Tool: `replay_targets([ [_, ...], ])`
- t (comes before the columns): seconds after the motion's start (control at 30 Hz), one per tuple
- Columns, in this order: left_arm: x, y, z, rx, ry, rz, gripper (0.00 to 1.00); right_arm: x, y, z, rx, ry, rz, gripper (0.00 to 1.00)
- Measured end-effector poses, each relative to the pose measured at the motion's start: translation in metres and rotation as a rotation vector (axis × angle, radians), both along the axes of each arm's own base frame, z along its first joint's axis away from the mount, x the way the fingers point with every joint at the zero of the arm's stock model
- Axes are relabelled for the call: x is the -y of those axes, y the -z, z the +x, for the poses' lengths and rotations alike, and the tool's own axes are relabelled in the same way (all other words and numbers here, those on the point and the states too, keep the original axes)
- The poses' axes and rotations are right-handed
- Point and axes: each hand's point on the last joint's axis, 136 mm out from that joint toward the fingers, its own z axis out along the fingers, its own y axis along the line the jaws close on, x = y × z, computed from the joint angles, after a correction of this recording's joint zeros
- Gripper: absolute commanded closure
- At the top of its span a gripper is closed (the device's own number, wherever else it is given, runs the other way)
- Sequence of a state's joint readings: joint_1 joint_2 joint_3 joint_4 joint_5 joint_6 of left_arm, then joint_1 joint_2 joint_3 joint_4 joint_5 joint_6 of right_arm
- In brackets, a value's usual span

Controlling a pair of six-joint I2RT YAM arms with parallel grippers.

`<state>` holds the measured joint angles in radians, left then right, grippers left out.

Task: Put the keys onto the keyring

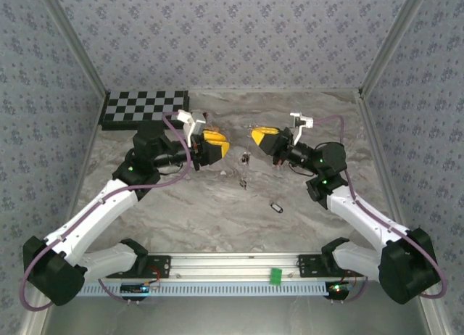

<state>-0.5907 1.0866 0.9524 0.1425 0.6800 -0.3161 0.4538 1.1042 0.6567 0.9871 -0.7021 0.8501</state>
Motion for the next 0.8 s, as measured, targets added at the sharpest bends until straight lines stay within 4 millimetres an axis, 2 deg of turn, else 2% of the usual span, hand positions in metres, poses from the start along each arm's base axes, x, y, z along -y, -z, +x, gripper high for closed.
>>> replay_targets([
  [0.4, 0.004, -0.017, 0.004, -0.002, -0.001, -0.077, 0.67, -0.002, -0.001, 0.003, -0.015, -0.019, 0.029, 1.00],
  [0.8, 0.026, -0.003, 0.006, -0.056, 0.034, -0.075, 0.71, -0.015, 0.008, -0.001, -0.009, -0.054, 0.002, 1.00],
])
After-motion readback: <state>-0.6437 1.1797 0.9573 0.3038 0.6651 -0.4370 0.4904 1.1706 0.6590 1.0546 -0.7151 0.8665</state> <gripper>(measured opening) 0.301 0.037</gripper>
